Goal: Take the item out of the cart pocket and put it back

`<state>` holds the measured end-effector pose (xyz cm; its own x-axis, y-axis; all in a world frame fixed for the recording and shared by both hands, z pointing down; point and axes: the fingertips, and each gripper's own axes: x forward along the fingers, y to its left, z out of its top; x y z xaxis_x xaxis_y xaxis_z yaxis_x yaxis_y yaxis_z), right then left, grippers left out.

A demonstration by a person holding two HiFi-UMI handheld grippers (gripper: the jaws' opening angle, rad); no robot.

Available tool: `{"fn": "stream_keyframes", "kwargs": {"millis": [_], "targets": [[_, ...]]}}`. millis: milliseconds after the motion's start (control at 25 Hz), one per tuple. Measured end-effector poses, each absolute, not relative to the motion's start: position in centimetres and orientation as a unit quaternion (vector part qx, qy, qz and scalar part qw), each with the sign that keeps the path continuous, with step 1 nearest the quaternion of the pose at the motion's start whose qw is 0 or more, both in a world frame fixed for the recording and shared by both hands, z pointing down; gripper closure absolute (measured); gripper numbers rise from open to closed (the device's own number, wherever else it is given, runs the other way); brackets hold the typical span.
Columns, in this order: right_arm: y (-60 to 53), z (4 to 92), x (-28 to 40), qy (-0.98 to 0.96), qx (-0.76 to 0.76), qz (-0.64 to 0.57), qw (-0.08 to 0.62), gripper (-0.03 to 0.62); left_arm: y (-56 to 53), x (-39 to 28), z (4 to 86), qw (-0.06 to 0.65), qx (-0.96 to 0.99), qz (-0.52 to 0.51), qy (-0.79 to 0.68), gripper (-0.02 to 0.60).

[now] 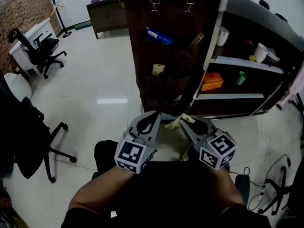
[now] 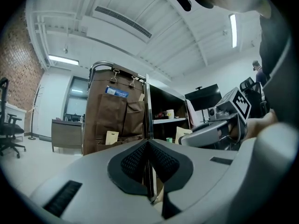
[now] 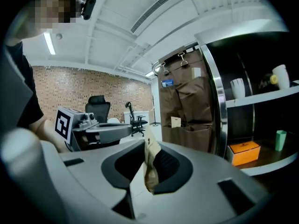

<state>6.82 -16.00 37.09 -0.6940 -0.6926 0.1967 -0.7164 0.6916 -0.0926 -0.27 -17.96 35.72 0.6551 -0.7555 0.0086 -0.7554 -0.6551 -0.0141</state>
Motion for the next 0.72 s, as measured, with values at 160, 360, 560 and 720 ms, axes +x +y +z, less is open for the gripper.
{"fn": "stream_keyframes", "kwargs": {"millis": [160, 360, 560, 720], "targets": [[-15.9, 37.8, 6.8, -0.917, 0.38, 0.088, 0.081, 0.525, -17.6, 0.1, 35.6, 0.008, -0.912, -0.008, 0.41, 0.581], [-15.9, 38.6, 6.6, -0.918, 0.375, 0.099, 0.084, 0.525, -17.6, 0.2, 35.8, 0.006, -0.914, -0.011, 0.406, 0.581], [-16.1, 38.3, 6.7, -0.918, 0.376, 0.097, 0.079, 0.525, -17.6, 0.3, 35.9, -0.001, -0.915, -0.014, 0.403, 0.581], [-16.1, 38.2, 6.7, -0.918, 0.376, 0.098, 0.076, 0.525, -17.5, 0.6, 35.9, 0.004, -0.917, -0.019, 0.399, 0.581]]}}
